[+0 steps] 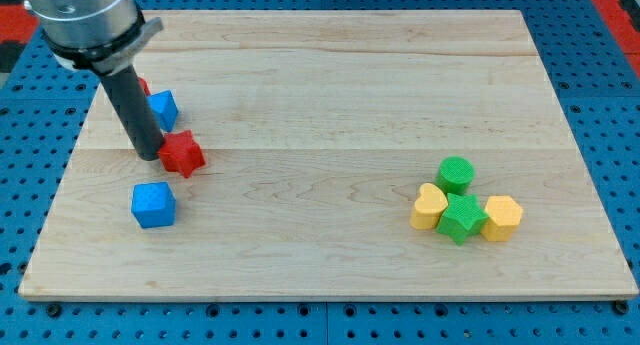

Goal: Push the blue triangle vertically above to the red star

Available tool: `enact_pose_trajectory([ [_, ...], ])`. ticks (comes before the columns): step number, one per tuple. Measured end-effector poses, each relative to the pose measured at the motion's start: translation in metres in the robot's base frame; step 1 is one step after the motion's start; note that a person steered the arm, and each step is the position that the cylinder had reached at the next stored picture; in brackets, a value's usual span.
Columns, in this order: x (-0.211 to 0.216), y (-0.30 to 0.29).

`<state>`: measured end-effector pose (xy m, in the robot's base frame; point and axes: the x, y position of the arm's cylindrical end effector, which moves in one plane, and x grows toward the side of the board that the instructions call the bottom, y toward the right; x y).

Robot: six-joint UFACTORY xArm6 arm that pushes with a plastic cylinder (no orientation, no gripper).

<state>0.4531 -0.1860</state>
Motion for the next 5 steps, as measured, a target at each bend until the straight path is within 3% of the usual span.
enact_pose_trajectory([
  [1, -0.004, 0.001],
  [2, 0.024, 0.038],
  [3, 0.014, 0.039],
  [5, -0.022, -0.101],
])
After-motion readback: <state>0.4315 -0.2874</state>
